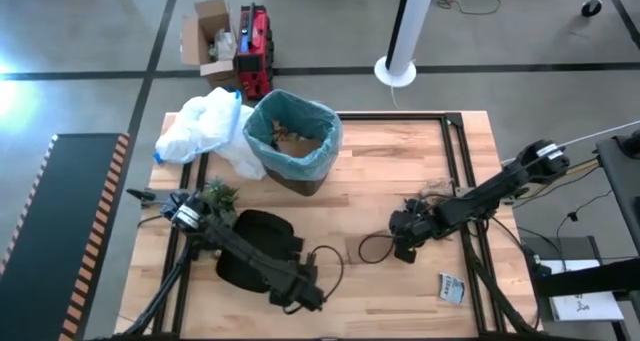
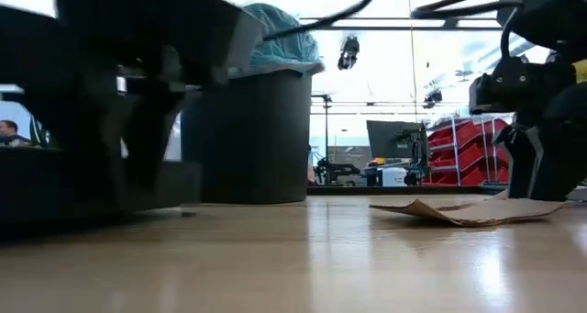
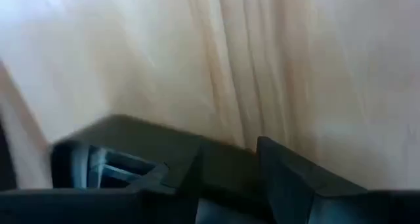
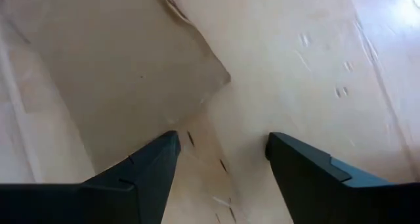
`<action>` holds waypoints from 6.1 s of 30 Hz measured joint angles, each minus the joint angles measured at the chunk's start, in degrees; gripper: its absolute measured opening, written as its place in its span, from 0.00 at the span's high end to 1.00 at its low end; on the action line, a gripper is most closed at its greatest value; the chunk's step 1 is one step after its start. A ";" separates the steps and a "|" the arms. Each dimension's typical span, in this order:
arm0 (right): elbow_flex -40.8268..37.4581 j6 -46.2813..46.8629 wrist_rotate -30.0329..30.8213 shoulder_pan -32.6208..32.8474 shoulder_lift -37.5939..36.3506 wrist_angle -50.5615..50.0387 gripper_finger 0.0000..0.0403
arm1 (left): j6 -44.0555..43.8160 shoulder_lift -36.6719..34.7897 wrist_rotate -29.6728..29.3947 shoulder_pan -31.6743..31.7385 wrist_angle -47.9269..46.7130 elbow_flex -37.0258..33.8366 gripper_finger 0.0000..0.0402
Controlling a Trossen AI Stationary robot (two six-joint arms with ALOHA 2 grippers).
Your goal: Place trash/remove bag and relplace
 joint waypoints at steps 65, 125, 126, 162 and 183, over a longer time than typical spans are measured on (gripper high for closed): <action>13.90 -9.60 17.82 -1.34 -4.24 -24.03 0.51 | 34.12 -2.76 -34.91 4.32 35.18 0.27 1.00; 19.31 17.33 23.23 10.06 -15.15 -40.81 0.28 | 13.02 -59.17 -32.44 19.21 26.85 -18.08 0.39; 20.29 19.50 20.70 9.30 -15.15 -45.39 0.28 | 11.90 -59.74 -33.56 17.17 26.92 -19.24 0.38; 14.31 -27.35 -3.29 -36.89 7.89 -51.80 0.38 | -21.45 -39.76 -39.48 -15.88 46.24 -46.11 0.39; 31.55 -37.22 -10.32 -27.26 10.42 -33.44 0.96 | -20.04 -37.87 -39.52 -16.49 44.33 -45.13 0.47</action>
